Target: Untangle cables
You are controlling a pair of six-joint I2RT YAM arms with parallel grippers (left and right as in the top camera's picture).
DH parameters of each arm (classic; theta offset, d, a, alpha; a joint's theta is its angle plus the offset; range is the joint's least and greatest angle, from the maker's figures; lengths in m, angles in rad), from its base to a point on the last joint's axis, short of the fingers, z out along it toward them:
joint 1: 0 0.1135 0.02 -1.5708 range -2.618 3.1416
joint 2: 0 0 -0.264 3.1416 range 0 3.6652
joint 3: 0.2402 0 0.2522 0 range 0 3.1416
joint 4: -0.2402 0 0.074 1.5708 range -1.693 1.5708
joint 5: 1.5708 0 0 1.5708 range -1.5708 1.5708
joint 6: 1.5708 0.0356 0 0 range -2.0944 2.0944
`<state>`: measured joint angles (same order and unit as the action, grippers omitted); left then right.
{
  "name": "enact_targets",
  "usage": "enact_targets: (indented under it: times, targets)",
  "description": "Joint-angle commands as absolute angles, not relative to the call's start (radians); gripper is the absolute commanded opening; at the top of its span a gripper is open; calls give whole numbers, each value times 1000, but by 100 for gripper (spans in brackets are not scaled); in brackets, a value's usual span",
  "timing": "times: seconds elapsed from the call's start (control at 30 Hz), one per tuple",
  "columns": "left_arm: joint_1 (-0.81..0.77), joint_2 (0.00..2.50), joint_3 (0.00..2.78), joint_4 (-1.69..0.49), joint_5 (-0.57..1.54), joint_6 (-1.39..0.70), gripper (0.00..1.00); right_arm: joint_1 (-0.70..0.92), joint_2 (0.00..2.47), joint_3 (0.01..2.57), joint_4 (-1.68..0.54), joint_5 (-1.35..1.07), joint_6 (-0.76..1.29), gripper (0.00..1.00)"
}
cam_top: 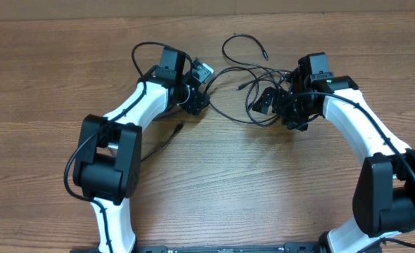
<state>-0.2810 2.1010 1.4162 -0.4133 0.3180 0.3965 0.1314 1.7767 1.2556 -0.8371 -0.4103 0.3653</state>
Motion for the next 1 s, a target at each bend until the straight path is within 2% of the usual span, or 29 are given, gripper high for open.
enact_targets:
  times: [0.0,0.07,0.13,0.43,0.7,0.97]
  targets:
    - [-281,2134,1427,-403,281,427,45,129,1782,1264,-833,-401,358,100]
    - [-281,2137,1427,-408,279,440,15,129,1782,1264,-832,-401,358,100]
    - [-280,2130,1428,-415,273,464,4,129,1782,1264,-828,-401,358,100]
    - [-280,1914,1431,-471,244,461,4,130,1782,1264,-811,-529,361,100]
    - [-280,1641,1431,-545,263,133,5,170,1782,1264,-827,-713,282,100]
    - [-282,1593,1431,-631,263,-152,4,286,1782,1264,-802,-857,295,100]
